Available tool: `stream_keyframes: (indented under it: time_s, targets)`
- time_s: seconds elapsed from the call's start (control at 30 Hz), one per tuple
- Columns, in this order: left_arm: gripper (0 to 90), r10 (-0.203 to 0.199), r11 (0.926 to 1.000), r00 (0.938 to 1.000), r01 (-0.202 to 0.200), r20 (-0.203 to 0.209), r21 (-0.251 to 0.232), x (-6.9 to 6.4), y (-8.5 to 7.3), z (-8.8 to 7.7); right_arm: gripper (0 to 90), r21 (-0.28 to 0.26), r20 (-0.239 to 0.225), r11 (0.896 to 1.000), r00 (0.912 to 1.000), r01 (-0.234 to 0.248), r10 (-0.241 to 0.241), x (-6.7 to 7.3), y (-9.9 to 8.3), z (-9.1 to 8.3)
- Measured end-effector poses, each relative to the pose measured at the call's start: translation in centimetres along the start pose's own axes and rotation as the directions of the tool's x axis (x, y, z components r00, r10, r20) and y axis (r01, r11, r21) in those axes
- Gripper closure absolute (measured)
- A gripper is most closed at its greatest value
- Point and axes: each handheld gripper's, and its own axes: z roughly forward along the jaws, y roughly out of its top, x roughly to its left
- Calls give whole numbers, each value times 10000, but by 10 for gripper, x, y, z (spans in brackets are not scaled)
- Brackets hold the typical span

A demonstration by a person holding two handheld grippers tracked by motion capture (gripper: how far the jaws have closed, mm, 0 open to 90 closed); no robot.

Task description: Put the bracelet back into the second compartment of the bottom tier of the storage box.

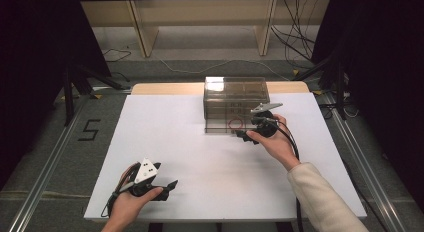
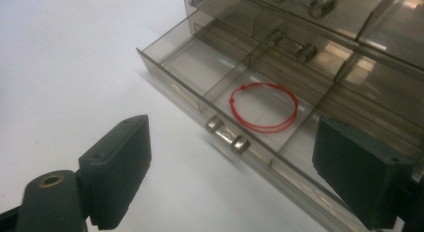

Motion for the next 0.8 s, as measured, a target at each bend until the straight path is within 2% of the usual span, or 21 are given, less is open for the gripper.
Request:
stream_keyframes:
  time_s: [0.23, 0.53, 0.8]
  targets:
    - [163, -11, 10000, 10000, 11, -9, -6, 0, 0, 0, 168, 12, 68, 10000, 9999, 97, -97, 3, -9, -10]
    - [163, -12, 10000, 10000, 12, -47, -39, 0, 0, 0, 171, 4, -242, 9999, 9996, 172, -171, 11, -20, -26]
    - [163, 7, 10000, 10000, -8, -58, -43, 0, 0, -1, 170, -131, -142, 9997, 9997, 184, -186, 16, -33, -42]
